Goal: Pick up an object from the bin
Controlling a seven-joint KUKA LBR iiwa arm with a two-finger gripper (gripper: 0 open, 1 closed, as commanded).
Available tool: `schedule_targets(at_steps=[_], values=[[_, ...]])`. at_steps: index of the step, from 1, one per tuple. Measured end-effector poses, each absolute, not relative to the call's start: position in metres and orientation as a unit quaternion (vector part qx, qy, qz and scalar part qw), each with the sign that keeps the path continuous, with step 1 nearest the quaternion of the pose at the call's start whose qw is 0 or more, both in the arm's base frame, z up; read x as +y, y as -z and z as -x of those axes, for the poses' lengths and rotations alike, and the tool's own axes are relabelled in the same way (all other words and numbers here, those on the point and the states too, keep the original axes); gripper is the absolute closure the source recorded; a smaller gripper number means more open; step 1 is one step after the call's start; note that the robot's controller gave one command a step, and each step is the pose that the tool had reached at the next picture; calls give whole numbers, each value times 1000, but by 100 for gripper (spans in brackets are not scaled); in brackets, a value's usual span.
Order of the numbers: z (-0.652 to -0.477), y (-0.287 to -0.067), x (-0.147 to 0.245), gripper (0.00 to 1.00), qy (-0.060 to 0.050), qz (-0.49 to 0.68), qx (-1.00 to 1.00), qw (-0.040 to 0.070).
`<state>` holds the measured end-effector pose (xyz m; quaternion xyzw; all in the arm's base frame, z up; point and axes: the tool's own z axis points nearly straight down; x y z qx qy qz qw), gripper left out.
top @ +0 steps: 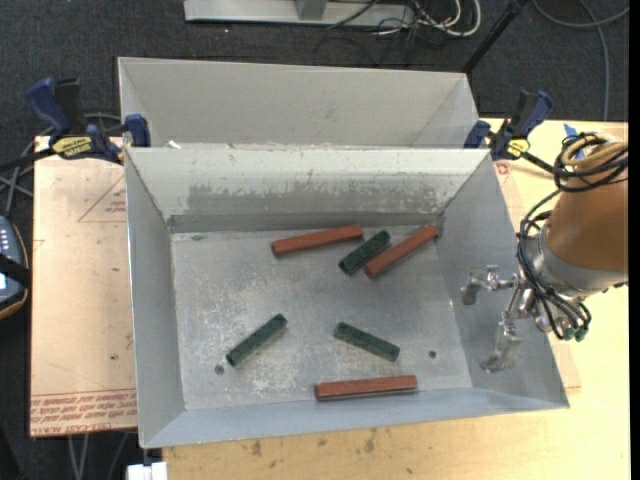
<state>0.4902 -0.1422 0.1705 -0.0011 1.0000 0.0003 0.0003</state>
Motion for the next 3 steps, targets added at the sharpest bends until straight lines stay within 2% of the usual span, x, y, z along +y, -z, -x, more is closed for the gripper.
schedule_targets(at_steps=[1, 2, 3], values=[[-490, -170, -142, 0, 0, 1, 1000, 0], [-493, -117, -87, 0, 0, -59, 998, 2], [-494, -116, -61, 0, -1, -113, 994, -2]])
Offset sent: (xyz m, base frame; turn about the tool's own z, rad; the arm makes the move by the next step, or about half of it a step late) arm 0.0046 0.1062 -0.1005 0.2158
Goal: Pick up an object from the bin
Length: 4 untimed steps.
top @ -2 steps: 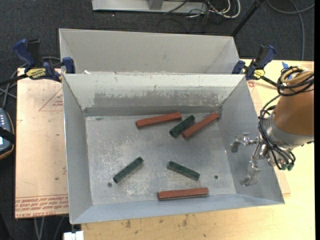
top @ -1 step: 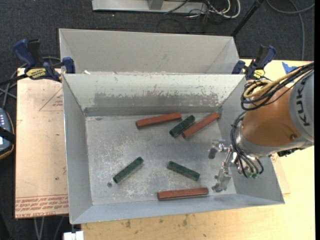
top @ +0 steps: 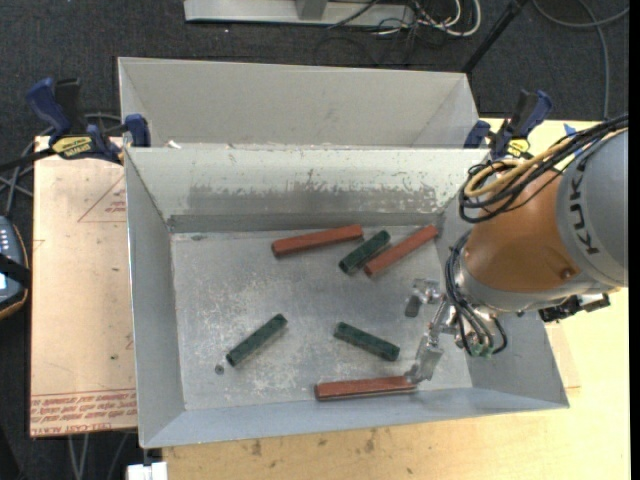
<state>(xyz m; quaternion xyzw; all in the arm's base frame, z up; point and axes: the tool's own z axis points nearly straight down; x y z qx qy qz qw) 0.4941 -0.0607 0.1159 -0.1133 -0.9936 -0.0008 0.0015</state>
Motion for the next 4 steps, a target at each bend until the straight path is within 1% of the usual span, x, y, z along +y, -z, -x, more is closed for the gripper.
schedule_targets(at_steps=[1, 2, 3, 4], values=[[-513, -114, -19, 0, 1, 134, -991, -1], [-518, -73, -7, 0, 0, 119, -993, -1], [-499, -71, 14, 100, 1, 173, -985, 0], [-499, -71, 14, 100, 1, 173, -985, 0]])
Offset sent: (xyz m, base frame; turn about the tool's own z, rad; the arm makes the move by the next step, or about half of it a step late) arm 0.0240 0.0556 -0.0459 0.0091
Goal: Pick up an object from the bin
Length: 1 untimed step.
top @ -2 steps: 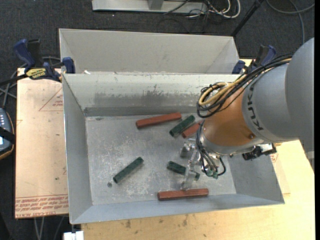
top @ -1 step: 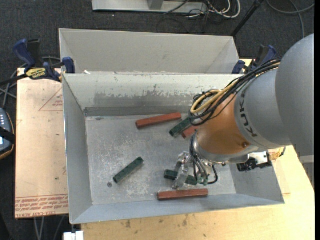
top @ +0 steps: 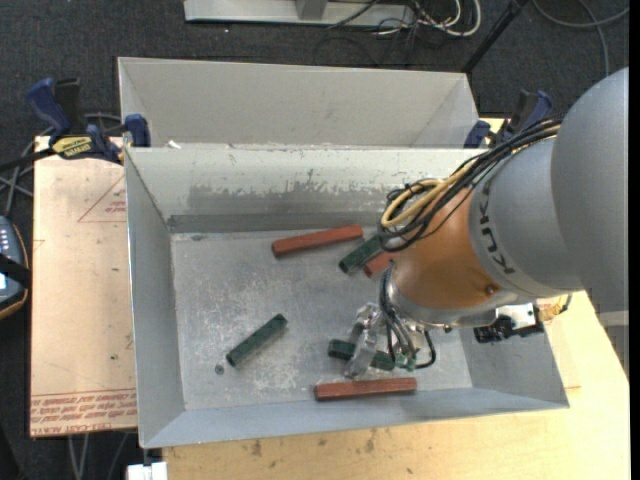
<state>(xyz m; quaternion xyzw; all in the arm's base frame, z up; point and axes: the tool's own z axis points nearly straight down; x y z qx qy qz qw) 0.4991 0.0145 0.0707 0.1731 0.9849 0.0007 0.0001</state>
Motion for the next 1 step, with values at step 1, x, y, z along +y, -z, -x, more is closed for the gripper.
schedule_targets(at_steps=[1], values=[[-498, -73, 14, 100, -1, -173, 985, 0]])
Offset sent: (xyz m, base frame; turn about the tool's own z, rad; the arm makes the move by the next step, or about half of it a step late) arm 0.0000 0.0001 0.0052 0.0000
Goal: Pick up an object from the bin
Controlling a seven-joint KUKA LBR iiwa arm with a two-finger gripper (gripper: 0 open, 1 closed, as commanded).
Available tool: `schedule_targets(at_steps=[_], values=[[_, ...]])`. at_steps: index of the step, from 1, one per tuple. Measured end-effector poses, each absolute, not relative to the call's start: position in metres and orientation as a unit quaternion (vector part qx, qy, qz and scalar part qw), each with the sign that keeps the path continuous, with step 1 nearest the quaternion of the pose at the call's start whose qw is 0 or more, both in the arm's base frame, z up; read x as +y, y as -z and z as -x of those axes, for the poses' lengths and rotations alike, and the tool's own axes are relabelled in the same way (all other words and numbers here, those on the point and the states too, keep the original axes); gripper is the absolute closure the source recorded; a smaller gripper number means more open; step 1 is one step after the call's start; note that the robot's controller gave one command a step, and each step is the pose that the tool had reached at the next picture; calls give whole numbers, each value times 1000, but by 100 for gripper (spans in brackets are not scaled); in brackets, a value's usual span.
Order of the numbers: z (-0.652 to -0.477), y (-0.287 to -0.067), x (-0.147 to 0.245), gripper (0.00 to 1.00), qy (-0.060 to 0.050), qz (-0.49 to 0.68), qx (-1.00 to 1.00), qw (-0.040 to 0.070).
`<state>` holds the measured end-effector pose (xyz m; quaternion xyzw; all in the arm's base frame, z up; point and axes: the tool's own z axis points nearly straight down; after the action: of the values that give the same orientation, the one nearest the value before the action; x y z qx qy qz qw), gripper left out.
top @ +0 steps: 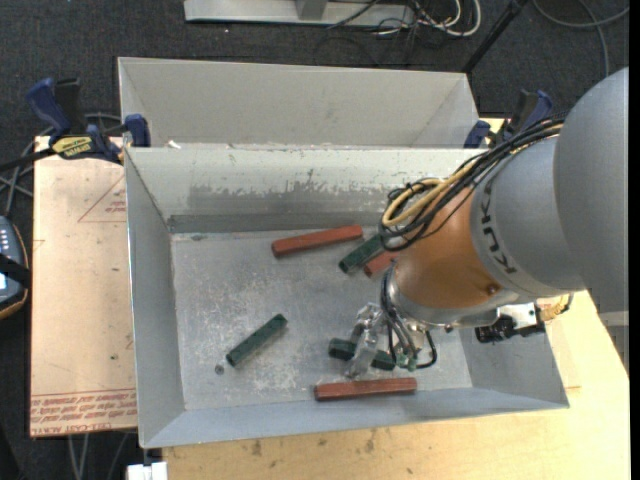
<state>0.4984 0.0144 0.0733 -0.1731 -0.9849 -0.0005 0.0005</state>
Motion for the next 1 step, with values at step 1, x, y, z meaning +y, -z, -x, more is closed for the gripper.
schedule_targets(at_steps=[1], values=[[-498, -86, 14, 100, 0, 173, -985, 2]])
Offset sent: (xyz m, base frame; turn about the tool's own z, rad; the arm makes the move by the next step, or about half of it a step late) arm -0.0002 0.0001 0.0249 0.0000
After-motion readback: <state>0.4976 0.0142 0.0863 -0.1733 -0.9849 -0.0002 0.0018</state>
